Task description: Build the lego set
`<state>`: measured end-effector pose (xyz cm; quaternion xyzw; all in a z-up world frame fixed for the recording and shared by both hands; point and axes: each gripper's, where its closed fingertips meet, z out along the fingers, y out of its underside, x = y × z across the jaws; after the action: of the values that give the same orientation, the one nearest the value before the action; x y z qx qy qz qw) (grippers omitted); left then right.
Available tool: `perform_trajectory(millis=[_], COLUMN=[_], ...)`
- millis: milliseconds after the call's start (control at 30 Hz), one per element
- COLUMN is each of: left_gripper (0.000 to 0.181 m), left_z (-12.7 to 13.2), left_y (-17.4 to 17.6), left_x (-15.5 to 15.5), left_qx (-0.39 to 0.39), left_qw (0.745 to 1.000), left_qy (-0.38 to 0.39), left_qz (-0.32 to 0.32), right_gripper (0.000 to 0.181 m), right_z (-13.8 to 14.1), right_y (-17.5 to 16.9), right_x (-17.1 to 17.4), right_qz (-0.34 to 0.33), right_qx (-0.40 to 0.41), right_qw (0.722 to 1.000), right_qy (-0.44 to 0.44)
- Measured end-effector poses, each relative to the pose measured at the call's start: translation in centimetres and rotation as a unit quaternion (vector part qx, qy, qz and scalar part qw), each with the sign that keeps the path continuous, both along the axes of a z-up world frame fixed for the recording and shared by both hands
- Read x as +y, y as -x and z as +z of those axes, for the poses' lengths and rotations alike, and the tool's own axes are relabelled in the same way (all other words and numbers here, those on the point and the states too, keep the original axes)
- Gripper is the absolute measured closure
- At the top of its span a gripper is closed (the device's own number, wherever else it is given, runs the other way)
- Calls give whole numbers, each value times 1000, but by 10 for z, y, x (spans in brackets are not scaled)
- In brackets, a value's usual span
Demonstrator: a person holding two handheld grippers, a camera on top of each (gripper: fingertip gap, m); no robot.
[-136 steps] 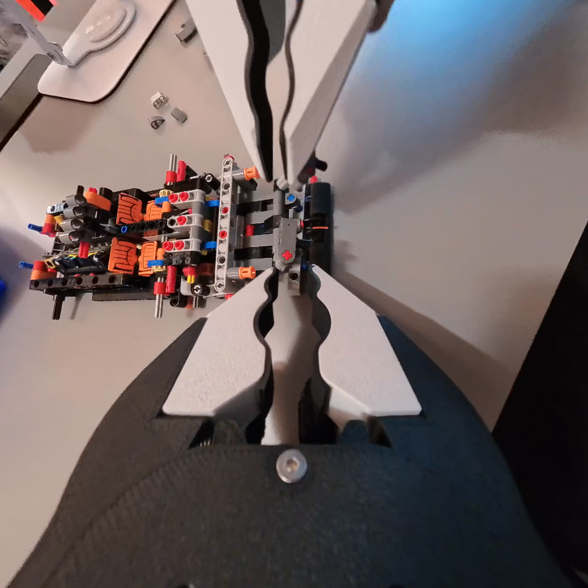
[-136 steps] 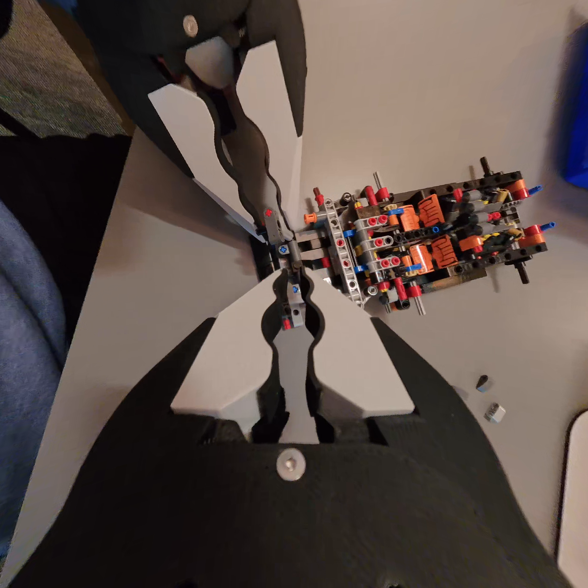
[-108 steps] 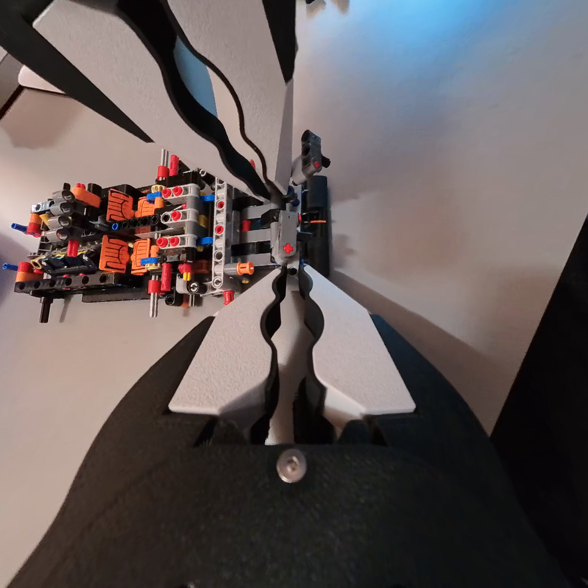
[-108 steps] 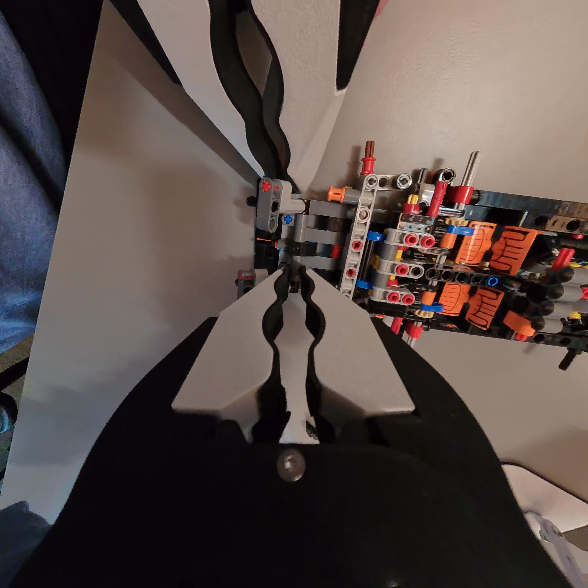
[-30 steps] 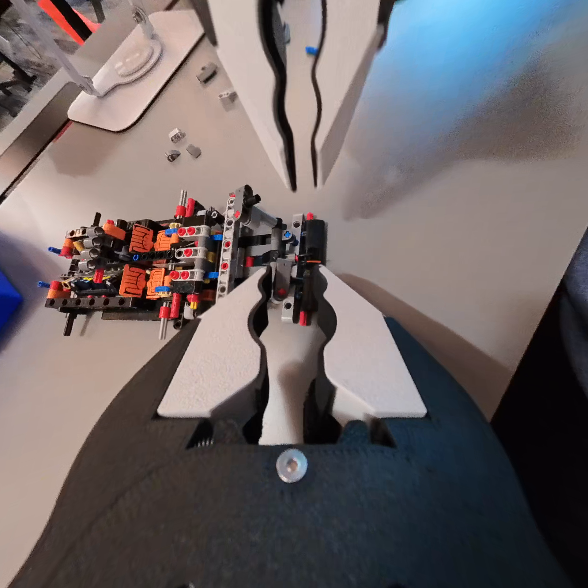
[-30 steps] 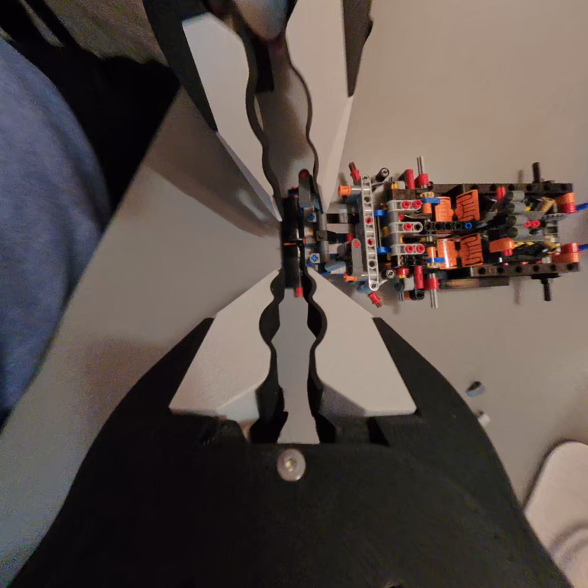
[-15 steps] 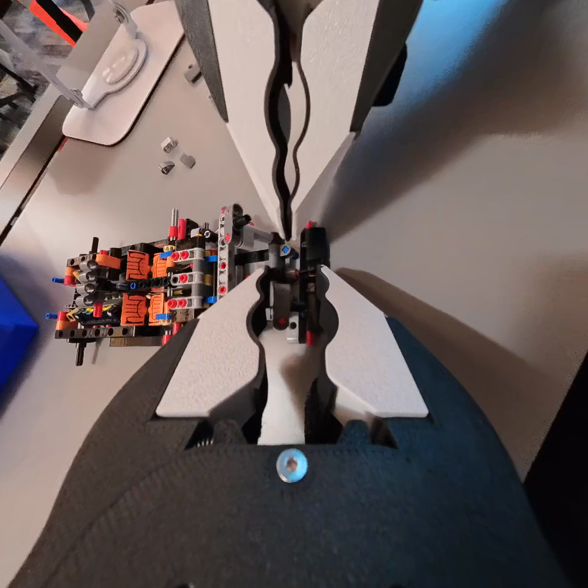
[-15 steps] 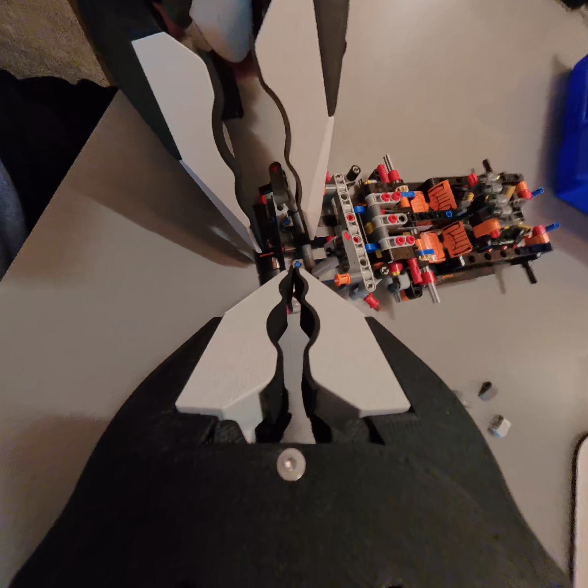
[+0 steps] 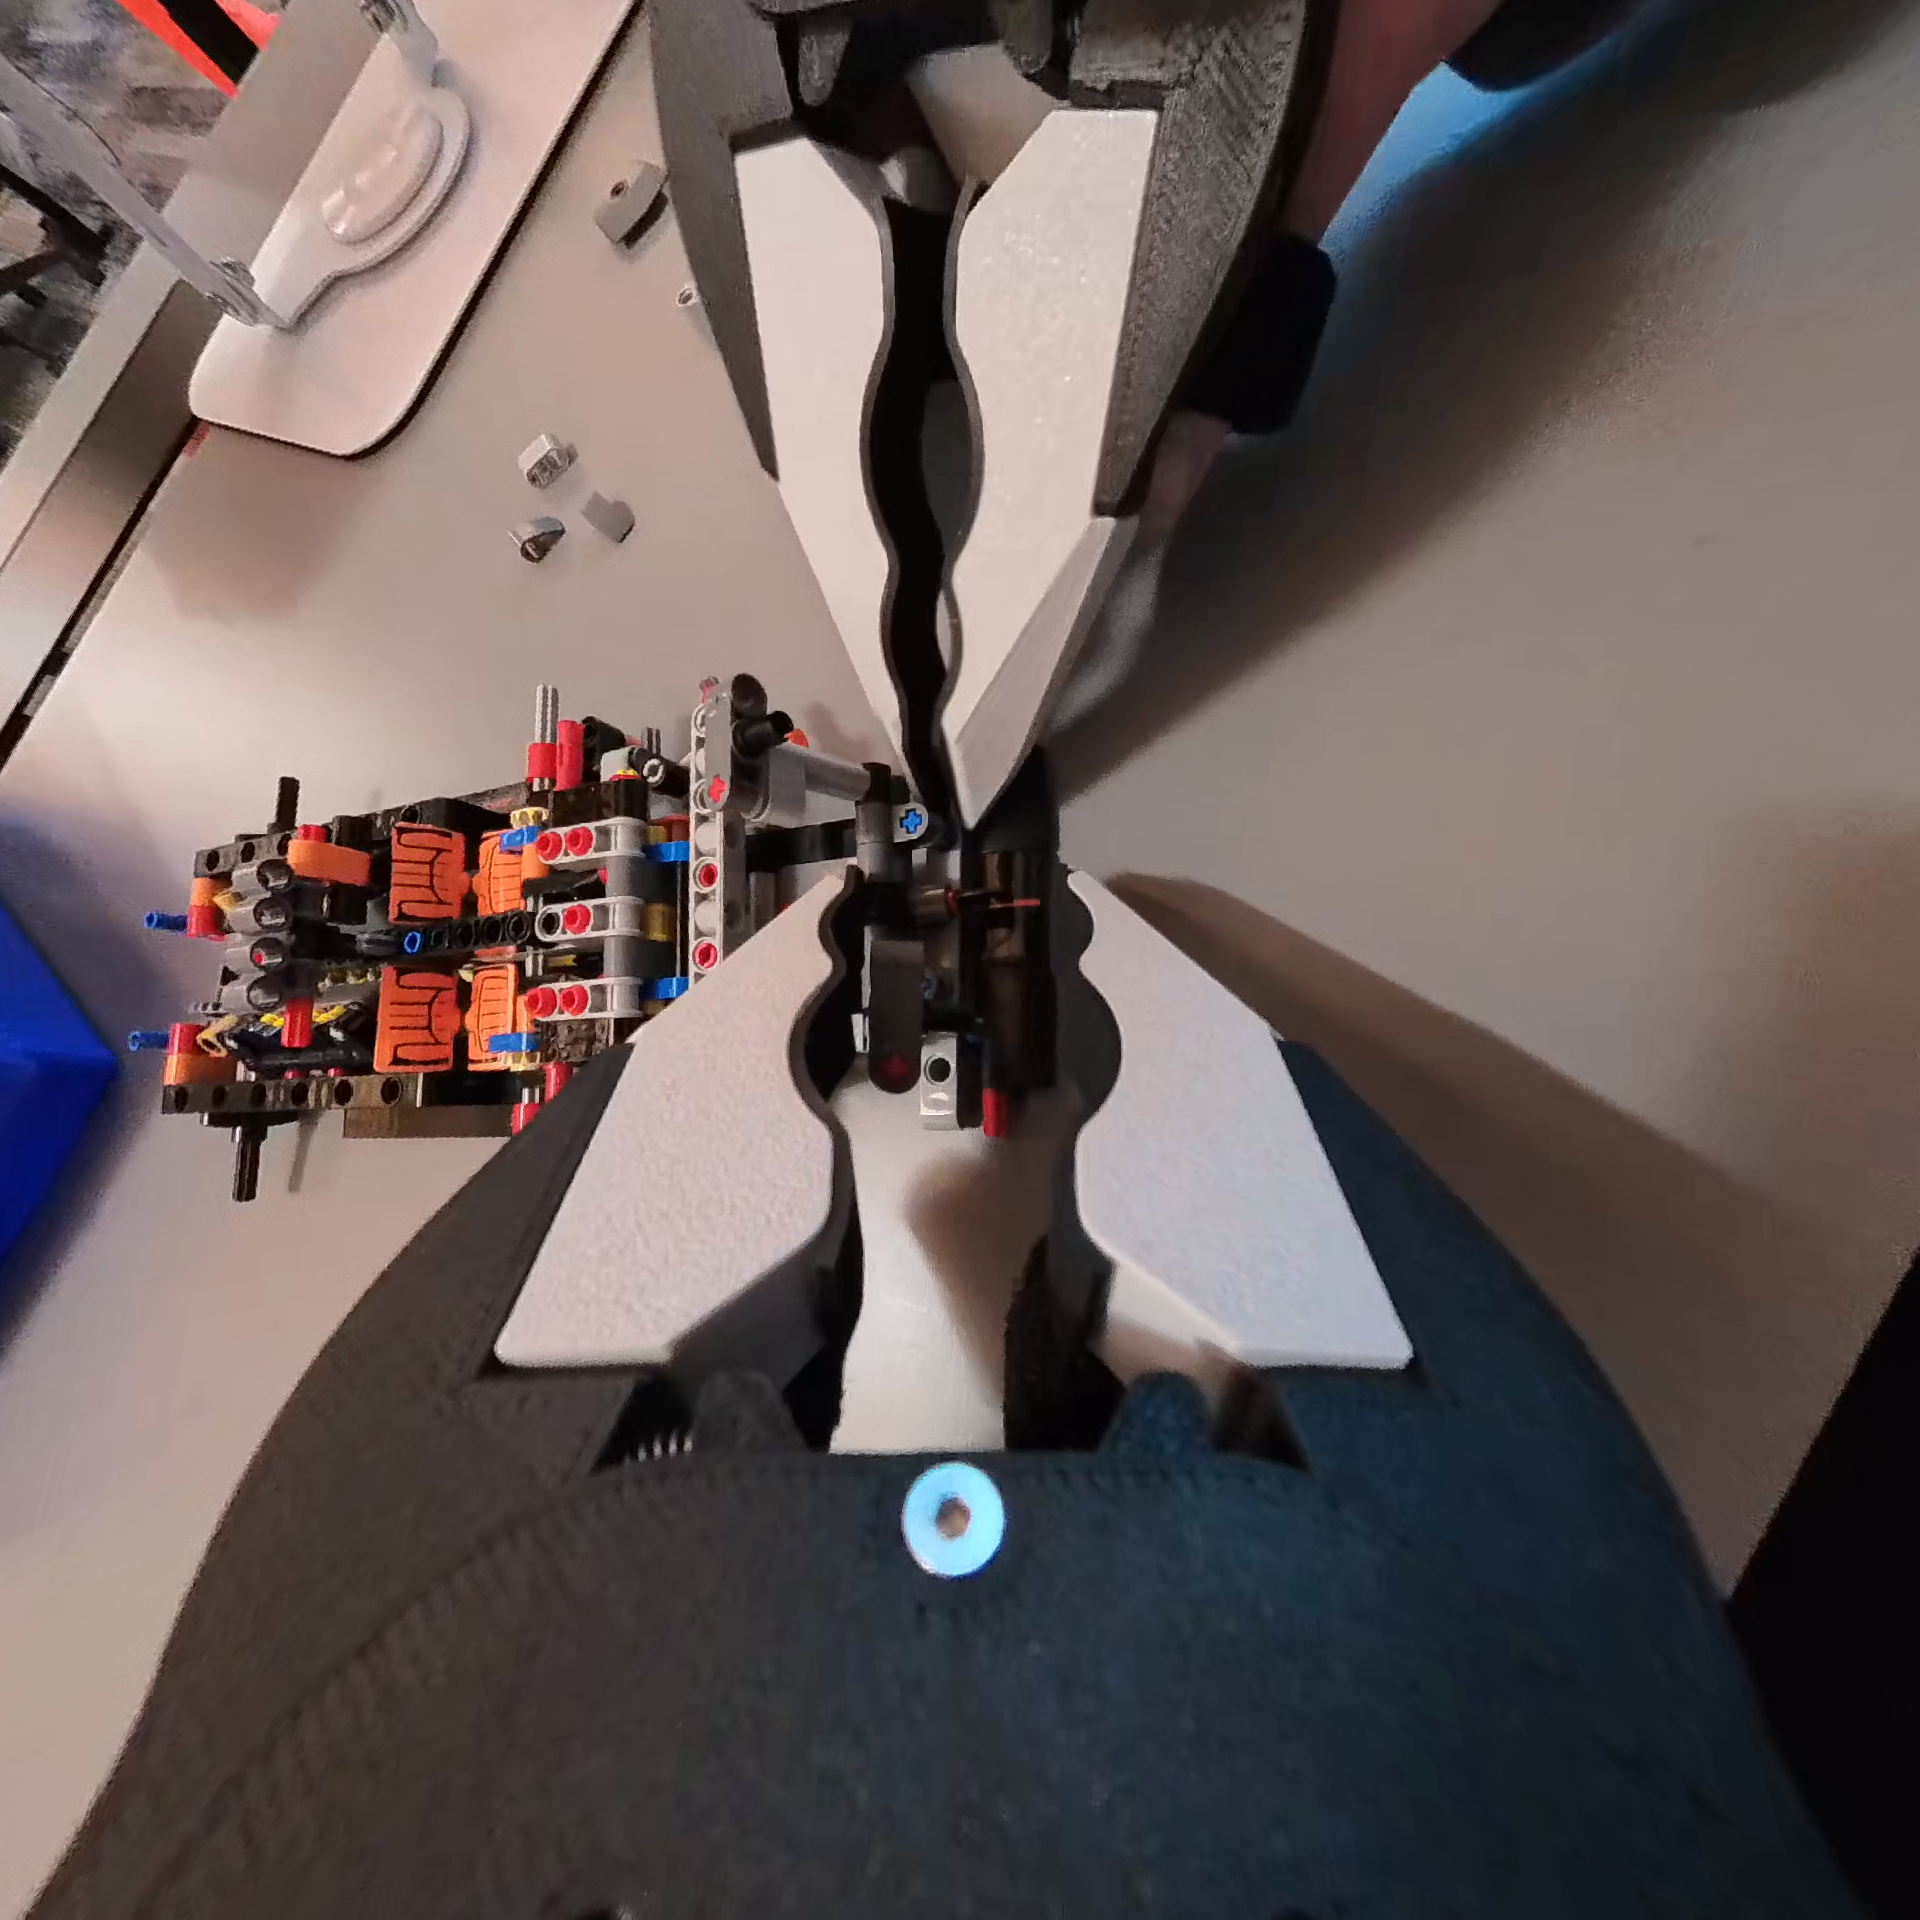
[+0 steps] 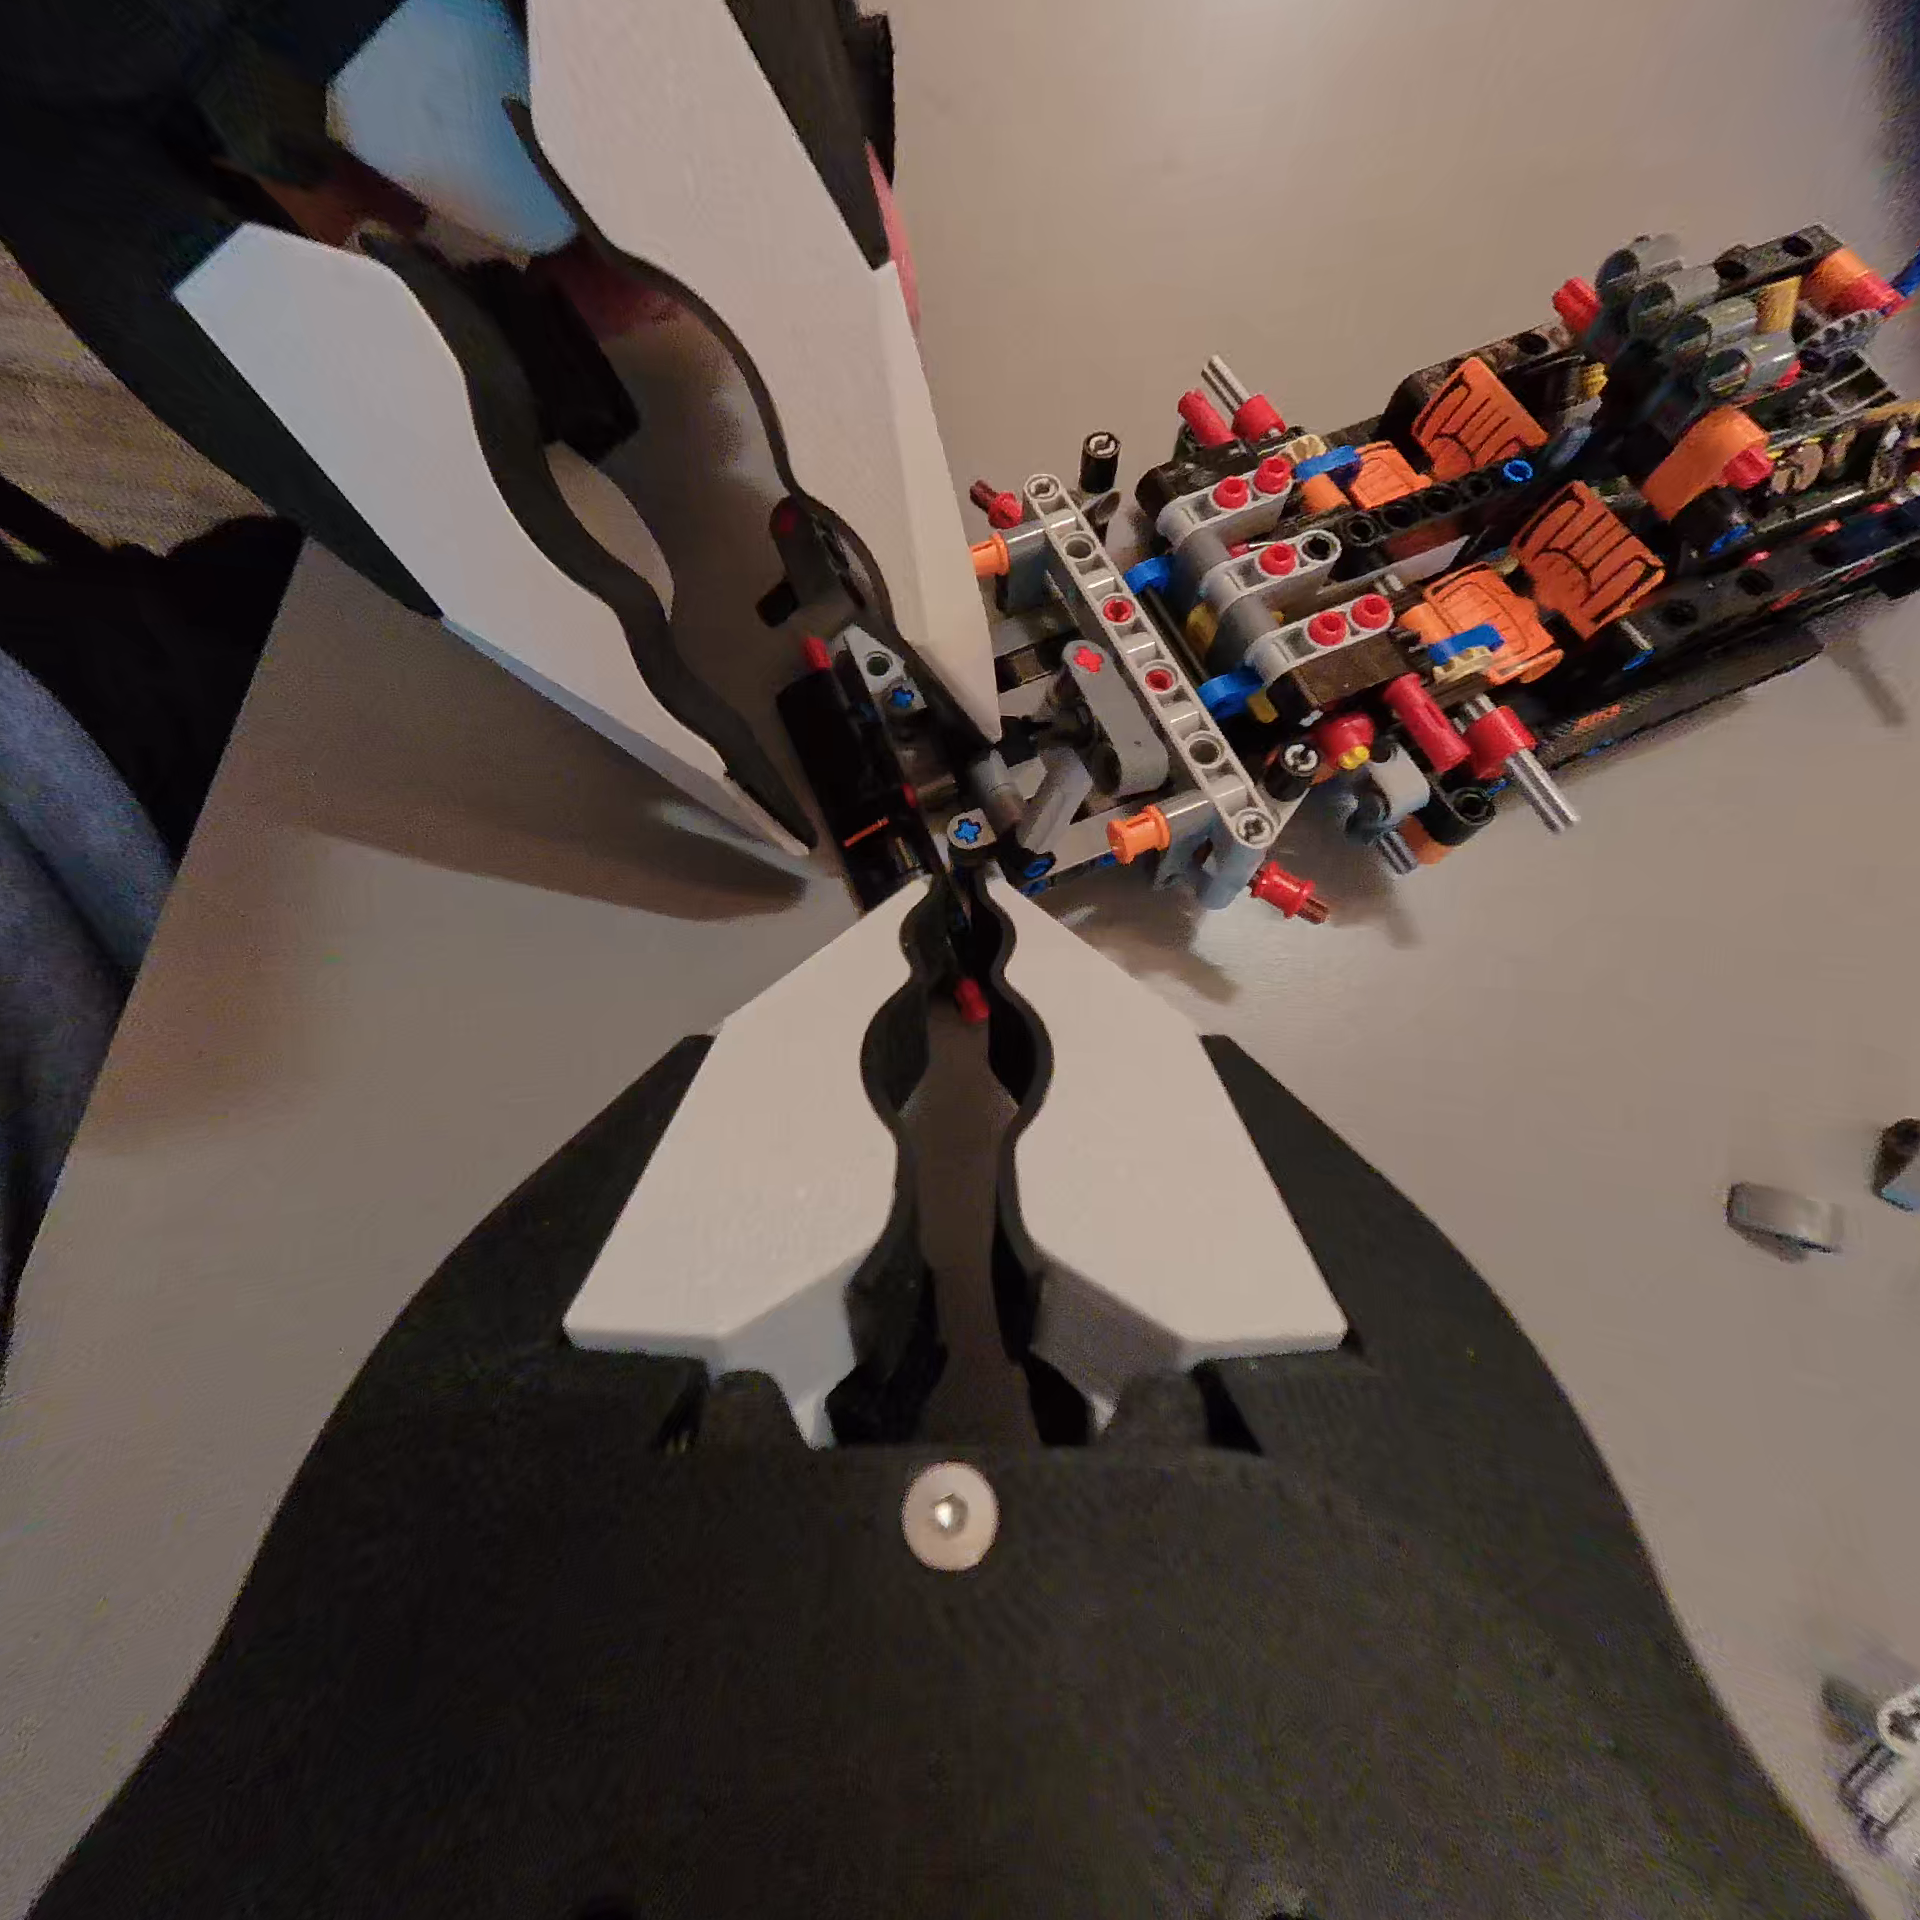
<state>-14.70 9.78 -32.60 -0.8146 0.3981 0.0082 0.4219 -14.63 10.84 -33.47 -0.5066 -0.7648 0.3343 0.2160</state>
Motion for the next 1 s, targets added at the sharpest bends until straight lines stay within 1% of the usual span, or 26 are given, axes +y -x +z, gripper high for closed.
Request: perform_trajectory(millis=[200,267,367,467,533,700,800,867,900,1000], left_gripper=[149,149,149,149,148,148,150,150,150,150], left_z=[0,0,0,-1,-1,-1,-1,-1,-1,-1], left_y=[-2,-1,-4,-5,-5,-3,-1,-1,-1,-1], left_x=[4,4,5,5,5,6,7,7,7,7], left_qx=[4,21,29,34,35,23,22,16,12,12], left_qw=[1000,1000,999,999,999,1000,1000,1000,1000,1000], left_qy=[-6,-12,-16,-14,-15,-14,-17,-16,-15,-15], left_qz=[2,-1,-6,-8,-8,-5,-1,1,0,0], right_gripper=[181,175,162,164,170,173,173,172,168,172], right_z=[3,3,0,-1,-1,-3,-3,-3,-2,-3], right_y=[-4,-6,-3,-2,-1,1,3,3,4,4], right_x=[9,12,13,12,13,11,10,9,8,9], right_qz=[-38,-48,-64,-69,-73,-74,-79,-84,-85,-88], right_qx=[10,7,-2,-9,-11,-24,-35,-47,-51,-55], right_qw=[999,999,998,997,996,992,990,986,983,983], right_qy=[-2,-3,15,37,45,96,109,139,155,154])
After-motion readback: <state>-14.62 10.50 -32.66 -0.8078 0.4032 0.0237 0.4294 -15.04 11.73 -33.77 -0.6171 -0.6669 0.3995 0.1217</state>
